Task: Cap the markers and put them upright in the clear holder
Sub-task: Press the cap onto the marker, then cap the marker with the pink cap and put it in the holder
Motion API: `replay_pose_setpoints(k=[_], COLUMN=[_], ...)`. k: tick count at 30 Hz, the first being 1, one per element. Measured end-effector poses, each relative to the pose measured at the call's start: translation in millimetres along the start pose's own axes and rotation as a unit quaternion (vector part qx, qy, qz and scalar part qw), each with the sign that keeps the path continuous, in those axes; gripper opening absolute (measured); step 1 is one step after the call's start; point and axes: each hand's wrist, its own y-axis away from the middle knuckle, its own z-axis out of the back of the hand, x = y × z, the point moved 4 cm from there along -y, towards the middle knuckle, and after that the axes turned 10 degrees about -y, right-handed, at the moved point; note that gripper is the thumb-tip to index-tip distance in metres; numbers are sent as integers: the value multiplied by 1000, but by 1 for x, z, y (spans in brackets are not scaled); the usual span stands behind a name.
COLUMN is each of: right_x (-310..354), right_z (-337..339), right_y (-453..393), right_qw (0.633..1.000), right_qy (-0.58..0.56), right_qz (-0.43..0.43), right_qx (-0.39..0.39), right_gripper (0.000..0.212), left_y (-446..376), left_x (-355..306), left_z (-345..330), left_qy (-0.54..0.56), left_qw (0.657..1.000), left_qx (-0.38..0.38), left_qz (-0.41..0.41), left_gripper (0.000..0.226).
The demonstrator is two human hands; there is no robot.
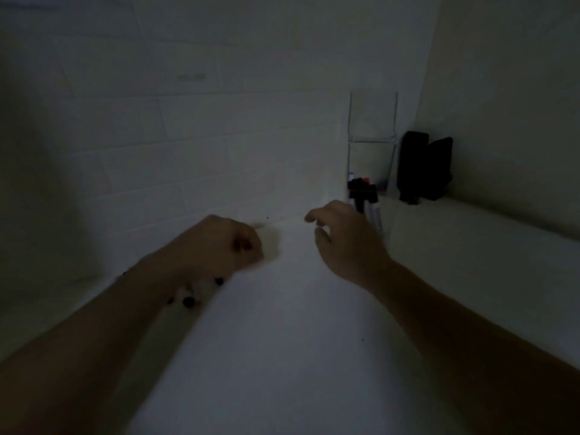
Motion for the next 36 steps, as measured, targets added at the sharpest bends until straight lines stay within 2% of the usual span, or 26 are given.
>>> replay_pose_setpoints(k=[2, 4, 7, 12, 14, 16, 18, 21, 26, 31, 36], right_x=[13, 29, 49, 61, 61, 59, 54, 38, 6, -34, -36], right_z=[-30, -58, -94, -133, -137, -134, -126, -106, -56, -36, -40], right_y=[-2, -5, -9, -15, -16, -16, -15, -12, 0, 25, 31], right_qw=[997, 991, 973, 951, 955, 968, 975, 974, 973, 985, 987], right_qy=[-34, -58, -77, -39, -8, 32, 70, 92, 82, 51, 13], right_qz=[13, 10, -27, -24, -22, -20, -35, -67, -83, -105, -113], right_qx=[63, 124, 214, 306, 297, 247, 209, 198, 199, 127, 113], right_gripper=[26, 29, 35, 46, 40, 30, 34, 10, 39, 23, 22], left_y=[16, 31, 39, 35, 33, 32, 31, 30, 29, 19, 8], left_x=[37, 64, 80, 77, 79, 80, 79, 76, 74, 73, 68], left_z=[5, 1, -12, -19, -23, -25, -26, -27, -28, -34, -36], left_qy=[-3, -16, -19, -26, -25, -28, -39, -48, -60, -153, -235], left_qw=[989, 967, 955, 957, 960, 960, 961, 962, 966, 963, 951], left_qx=[-115, -190, -200, -195, -187, -184, -182, -180, -164, -127, -1], left_qz=[95, 168, 219, 212, 209, 210, 205, 199, 188, 182, 201], left_gripper=[21, 24, 24, 25, 26, 26, 26, 24, 23, 43, 39])
